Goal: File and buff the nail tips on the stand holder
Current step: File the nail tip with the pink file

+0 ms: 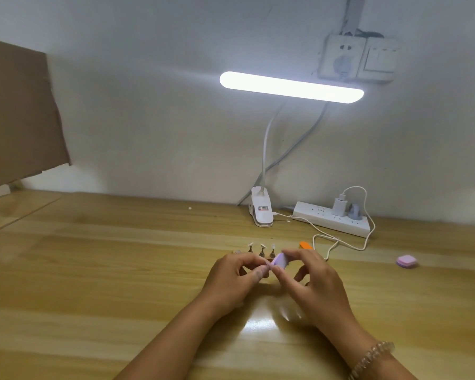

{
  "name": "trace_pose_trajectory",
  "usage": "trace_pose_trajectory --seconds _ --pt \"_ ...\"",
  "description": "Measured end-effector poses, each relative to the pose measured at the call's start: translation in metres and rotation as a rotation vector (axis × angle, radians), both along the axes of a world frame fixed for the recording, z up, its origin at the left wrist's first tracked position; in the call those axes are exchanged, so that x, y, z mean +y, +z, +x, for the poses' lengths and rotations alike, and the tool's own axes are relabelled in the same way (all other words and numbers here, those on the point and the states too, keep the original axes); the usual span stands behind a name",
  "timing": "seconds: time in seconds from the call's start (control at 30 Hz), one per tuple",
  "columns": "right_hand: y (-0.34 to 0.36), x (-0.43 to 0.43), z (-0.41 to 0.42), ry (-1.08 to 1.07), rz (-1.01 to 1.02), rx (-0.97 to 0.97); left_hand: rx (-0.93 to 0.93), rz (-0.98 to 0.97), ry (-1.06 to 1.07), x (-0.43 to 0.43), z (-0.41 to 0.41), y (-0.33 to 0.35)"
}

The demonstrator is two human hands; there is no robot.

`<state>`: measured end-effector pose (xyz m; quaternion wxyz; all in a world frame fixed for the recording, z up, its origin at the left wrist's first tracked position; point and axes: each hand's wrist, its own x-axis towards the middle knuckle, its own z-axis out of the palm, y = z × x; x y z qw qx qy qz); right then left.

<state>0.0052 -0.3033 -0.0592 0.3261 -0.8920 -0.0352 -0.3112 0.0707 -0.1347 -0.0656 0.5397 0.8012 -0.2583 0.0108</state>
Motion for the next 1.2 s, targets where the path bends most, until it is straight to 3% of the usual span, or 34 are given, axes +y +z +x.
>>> trace_pose_trajectory --seconds 0.13,0.27,0.4,0.53,0.67,0.8,0.93,1.03,1.2 --pt "0.0 0.008 -0.005 0.093 -0.067 0.006 -0.013 0.005 -0.022 0.001 -0.001 0.001" --pt "0.001 0.0 0.0 -0.019 0.006 -0.008 -0.047 0.062 -0.02 -0.001 -0.003 0.001" --pt "0.002 0.007 -0.005 0.108 -0.04 0.01 0.001 0.035 -0.04 0.0 -0.002 0.001" --pt "0.001 0.001 -0.001 0.0 0.003 0.01 -0.055 0.073 -0.02 0.0 -0.003 0.002" --pt "0.0 0.007 -0.005 0.092 -0.016 0.014 -0.039 0.037 -0.022 0.002 -0.002 0.003" --pt "0.001 0.001 -0.003 0.0 0.004 0.021 -0.017 0.002 -0.011 0.0 -0.003 0.002" --pt "0.001 0.008 -0.007 0.107 -0.03 0.014 0.003 0.0 -0.002 0.001 -0.002 0.002" --pt "0.002 0.004 -0.003 0.004 -0.001 0.008 -0.031 0.064 -0.018 0.0 -0.003 0.002" --pt "0.003 0.01 -0.008 0.148 -0.012 0.007 -0.031 0.116 -0.009 -0.001 -0.002 0.0"
